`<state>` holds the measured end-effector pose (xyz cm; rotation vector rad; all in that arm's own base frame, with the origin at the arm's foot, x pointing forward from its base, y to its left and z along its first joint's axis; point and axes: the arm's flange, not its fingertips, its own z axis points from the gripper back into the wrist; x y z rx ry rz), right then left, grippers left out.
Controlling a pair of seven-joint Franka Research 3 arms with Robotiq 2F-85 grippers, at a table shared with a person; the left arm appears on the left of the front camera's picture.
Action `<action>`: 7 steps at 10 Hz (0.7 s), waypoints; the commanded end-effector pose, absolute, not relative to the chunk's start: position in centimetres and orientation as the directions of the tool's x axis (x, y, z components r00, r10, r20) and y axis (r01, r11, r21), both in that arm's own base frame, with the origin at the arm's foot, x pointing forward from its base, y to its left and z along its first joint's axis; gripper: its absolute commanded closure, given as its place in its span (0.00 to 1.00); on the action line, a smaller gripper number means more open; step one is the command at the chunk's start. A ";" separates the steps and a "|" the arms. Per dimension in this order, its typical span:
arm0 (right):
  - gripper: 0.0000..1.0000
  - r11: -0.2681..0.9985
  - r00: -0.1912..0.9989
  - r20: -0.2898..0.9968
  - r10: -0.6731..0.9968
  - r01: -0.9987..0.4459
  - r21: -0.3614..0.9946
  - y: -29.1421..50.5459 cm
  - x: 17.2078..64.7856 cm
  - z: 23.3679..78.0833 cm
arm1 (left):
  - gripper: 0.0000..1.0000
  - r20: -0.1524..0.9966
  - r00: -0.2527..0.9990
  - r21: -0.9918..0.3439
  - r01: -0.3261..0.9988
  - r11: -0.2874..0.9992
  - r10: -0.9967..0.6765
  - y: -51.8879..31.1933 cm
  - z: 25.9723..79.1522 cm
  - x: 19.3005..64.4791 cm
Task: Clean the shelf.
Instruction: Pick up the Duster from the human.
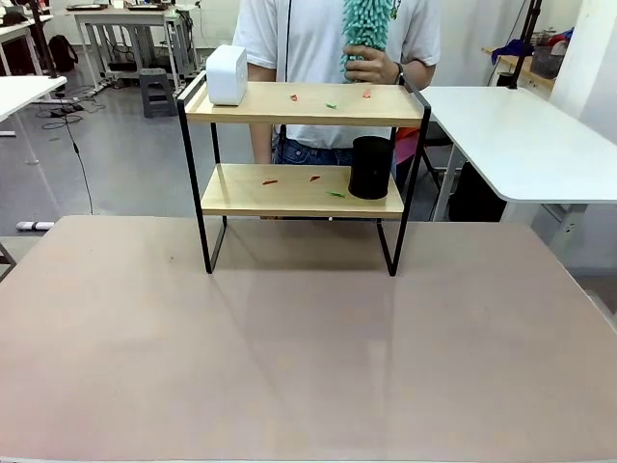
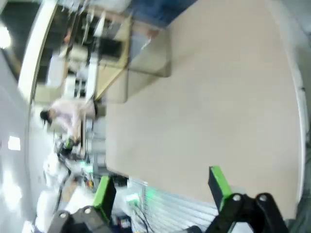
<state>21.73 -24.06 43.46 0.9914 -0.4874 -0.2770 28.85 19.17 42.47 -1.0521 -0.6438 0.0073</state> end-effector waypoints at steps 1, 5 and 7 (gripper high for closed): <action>0.00 0.564 0.899 0.342 -0.273 -0.138 0.814 -20.1 22.3 47.2 | 0.00 0.301 0.783 -0.938 0.141 0.316 0.544 15.8 37.8 35.9; 0.00 0.564 0.899 0.342 -0.273 -0.138 0.814 -20.1 22.3 47.2 | 0.00 0.489 0.818 -0.807 0.292 0.513 0.303 19.2 42.5 28.9; 0.00 0.564 0.899 0.342 -0.273 -0.138 0.814 -20.1 22.3 47.2 | 0.00 0.489 0.818 -0.807 0.292 0.513 0.303 19.2 42.5 28.9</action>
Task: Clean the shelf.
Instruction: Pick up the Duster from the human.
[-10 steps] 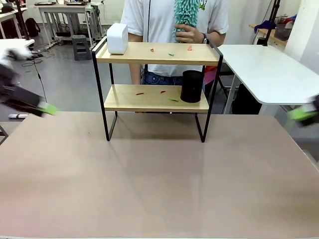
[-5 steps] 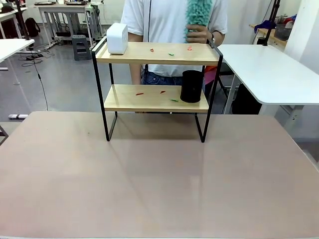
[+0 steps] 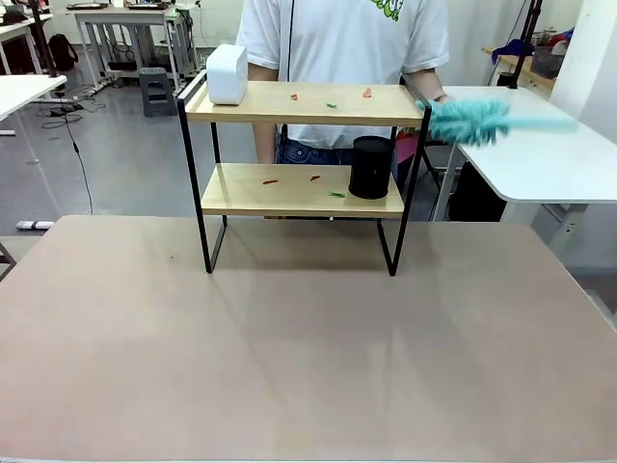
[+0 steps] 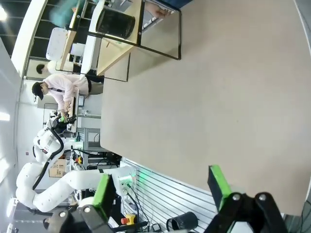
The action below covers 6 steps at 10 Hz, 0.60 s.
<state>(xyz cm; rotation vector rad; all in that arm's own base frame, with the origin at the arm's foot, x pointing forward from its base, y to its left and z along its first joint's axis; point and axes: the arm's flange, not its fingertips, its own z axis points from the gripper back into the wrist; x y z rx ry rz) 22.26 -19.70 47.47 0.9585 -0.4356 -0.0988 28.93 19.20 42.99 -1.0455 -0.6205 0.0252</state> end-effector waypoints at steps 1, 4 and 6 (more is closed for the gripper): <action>0.00 0.564 0.899 0.342 -0.273 -0.138 0.814 -20.1 22.3 47.2 | 0.00 0.489 0.818 -0.807 0.292 0.513 0.303 19.2 42.5 28.9; 0.00 0.577 0.908 0.314 -0.278 -0.103 0.810 -20.1 22.0 47.2 | 0.00 0.489 0.818 -0.807 0.292 0.513 0.303 19.2 42.5 28.9; 0.00 0.464 0.953 0.160 -0.258 -0.024 0.886 -18.7 28.3 52.9 | 0.00 0.489 0.818 -0.807 0.292 0.513 0.303 19.2 42.5 28.9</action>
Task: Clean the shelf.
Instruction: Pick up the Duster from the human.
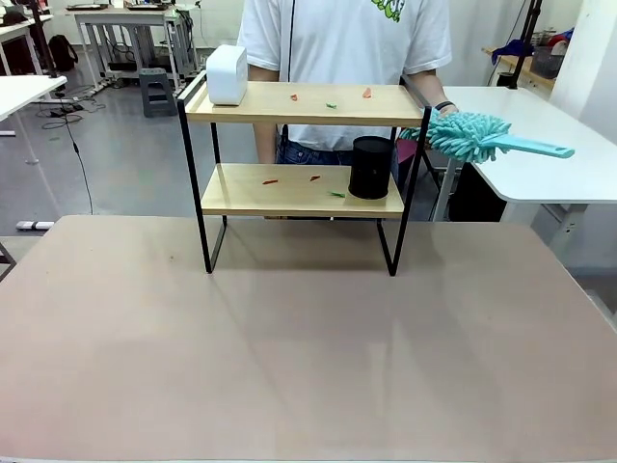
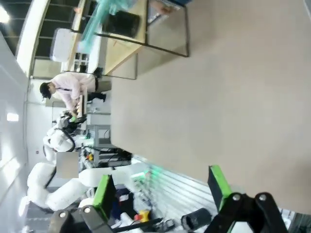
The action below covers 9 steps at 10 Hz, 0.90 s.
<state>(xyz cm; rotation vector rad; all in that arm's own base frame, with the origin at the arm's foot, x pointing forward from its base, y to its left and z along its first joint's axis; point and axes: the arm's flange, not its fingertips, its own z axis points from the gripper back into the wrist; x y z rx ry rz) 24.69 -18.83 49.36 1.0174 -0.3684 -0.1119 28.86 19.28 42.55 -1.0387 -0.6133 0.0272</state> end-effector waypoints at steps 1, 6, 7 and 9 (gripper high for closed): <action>0.00 0.420 0.967 0.025 -0.255 0.088 0.903 -17.5 31.1 55.8 | 0.00 0.489 0.818 -0.807 0.292 0.513 0.303 19.2 42.5 28.9; 0.00 0.420 0.934 -0.202 -0.293 0.316 0.851 -8.5 43.2 55.2 | 0.00 0.489 0.818 -0.807 0.292 0.513 0.303 19.2 42.5 28.9; 0.00 0.403 0.931 -0.237 -0.277 0.336 0.851 -6.9 44.4 54.3 | 0.00 0.489 0.818 -0.807 0.292 0.513 0.303 19.2 42.5 28.9; 0.00 0.351 0.912 -0.269 -0.308 0.372 0.859 -5.0 46.4 52.6 | 0.00 0.489 0.818 -0.807 0.292 0.513 0.303 19.2 42.5 28.9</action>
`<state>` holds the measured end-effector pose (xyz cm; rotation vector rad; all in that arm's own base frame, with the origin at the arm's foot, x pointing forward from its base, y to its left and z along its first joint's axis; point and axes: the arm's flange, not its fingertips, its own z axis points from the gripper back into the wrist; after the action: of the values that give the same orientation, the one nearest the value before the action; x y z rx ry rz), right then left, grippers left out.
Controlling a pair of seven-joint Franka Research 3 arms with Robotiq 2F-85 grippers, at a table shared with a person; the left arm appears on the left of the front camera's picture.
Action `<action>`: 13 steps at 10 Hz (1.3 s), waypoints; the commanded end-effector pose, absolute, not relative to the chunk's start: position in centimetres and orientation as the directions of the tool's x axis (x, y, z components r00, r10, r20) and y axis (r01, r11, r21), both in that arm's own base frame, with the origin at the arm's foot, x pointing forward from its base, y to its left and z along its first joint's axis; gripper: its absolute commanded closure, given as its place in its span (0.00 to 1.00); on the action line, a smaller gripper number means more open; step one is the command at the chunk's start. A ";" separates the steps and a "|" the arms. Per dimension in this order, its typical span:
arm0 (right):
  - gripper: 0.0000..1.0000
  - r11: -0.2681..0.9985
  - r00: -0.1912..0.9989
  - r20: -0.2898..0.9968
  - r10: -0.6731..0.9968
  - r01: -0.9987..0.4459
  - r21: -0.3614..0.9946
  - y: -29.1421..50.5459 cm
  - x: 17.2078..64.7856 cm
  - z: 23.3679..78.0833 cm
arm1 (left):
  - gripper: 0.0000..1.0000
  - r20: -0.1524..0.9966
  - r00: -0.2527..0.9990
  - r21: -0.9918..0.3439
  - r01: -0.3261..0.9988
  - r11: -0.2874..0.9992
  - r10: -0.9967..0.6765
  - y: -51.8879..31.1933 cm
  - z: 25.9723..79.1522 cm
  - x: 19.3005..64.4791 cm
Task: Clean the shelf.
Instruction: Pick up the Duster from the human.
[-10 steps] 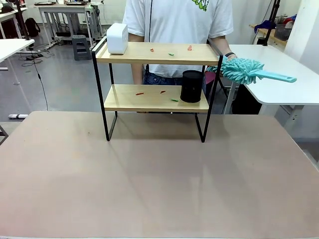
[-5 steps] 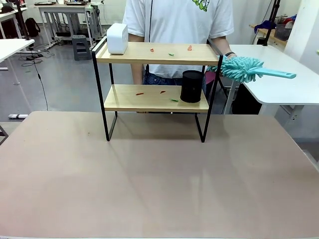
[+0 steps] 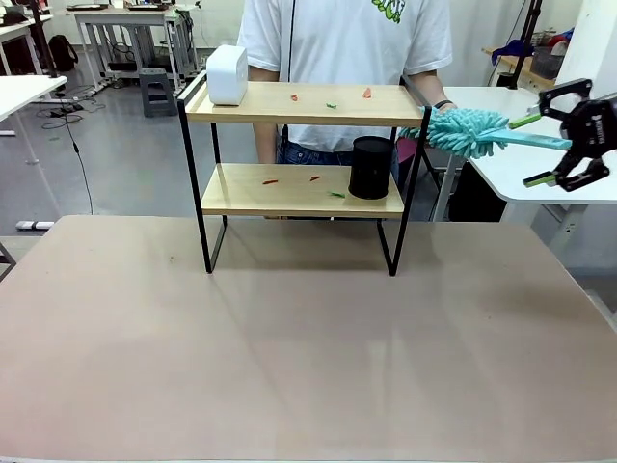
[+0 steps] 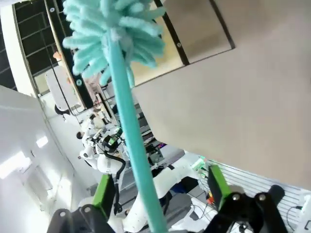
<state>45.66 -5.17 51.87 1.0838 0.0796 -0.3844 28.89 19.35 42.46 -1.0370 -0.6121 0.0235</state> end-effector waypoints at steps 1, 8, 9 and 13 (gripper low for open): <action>0.00 0.309 0.909 -0.274 -0.315 0.371 0.876 -4.9 47.1 52.2 | 0.00 0.489 0.818 -0.807 0.292 0.513 0.303 19.2 42.5 28.9; 0.00 0.249 0.915 -0.261 -0.309 0.342 0.906 -4.8 48.6 51.4 | 0.00 0.489 0.818 -0.807 0.292 0.513 0.303 19.2 42.5 28.9; 0.40 0.265 0.920 -0.233 -0.315 0.321 0.909 -4.9 48.6 51.2 | 0.00 0.489 0.818 -0.807 0.292 0.513 0.303 19.2 42.5 28.9; 1.00 0.255 0.920 -0.193 -0.342 0.288 0.923 -4.8 48.7 50.9 | 0.00 0.489 0.818 -0.807 0.292 0.513 0.303 19.2 42.5 28.9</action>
<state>48.26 -5.41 51.14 1.2126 -0.0072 -0.4365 28.87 19.39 42.47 -1.0365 -0.6151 0.0218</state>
